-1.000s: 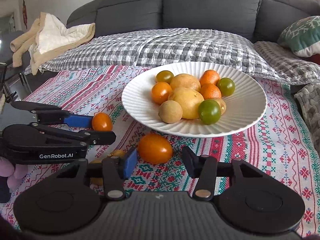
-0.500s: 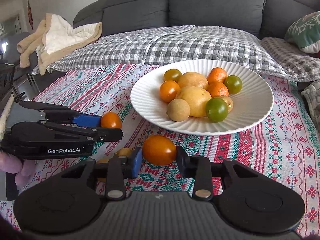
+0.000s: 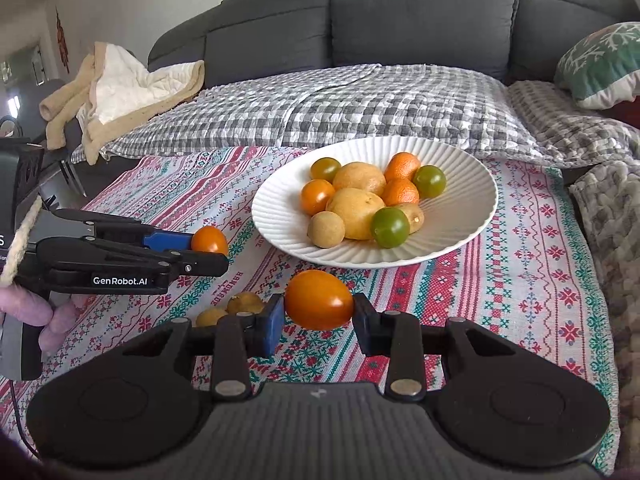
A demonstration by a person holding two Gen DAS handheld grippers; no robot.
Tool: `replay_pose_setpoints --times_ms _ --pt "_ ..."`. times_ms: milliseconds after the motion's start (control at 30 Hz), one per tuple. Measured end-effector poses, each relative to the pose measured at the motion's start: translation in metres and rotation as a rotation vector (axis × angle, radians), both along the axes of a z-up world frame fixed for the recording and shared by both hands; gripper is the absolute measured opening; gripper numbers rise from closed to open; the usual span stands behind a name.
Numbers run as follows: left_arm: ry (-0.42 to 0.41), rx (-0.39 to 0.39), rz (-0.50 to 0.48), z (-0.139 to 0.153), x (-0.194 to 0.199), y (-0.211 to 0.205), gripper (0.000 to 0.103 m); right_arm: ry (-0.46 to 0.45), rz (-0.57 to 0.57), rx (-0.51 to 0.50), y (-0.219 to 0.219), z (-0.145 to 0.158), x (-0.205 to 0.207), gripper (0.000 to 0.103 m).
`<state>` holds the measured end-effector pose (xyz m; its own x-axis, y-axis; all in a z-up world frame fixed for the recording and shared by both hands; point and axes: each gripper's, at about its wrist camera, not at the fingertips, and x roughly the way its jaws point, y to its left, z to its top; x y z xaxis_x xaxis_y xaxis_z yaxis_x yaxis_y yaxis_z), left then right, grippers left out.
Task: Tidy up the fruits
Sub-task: 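Carry both orange tomatoes over the white plate and open both tools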
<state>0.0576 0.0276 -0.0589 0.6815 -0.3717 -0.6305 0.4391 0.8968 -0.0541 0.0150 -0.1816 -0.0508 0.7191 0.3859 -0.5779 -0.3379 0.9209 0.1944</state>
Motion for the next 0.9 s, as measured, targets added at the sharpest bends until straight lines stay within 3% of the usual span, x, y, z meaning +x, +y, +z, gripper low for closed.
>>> replay_pose_setpoints --times_ms 367,633,900 --pt "-0.016 -0.035 -0.013 0.018 0.006 -0.007 0.029 -0.04 -0.097 0.021 -0.021 0.015 0.006 0.033" --pt "-0.048 -0.05 -0.02 0.033 0.031 -0.027 0.029 -0.089 -0.168 -0.062 -0.032 0.016 0.02 0.033" --pt "-0.058 -0.053 -0.028 0.04 0.069 -0.053 0.029 -0.092 -0.195 -0.06 -0.036 0.009 0.036 0.033"
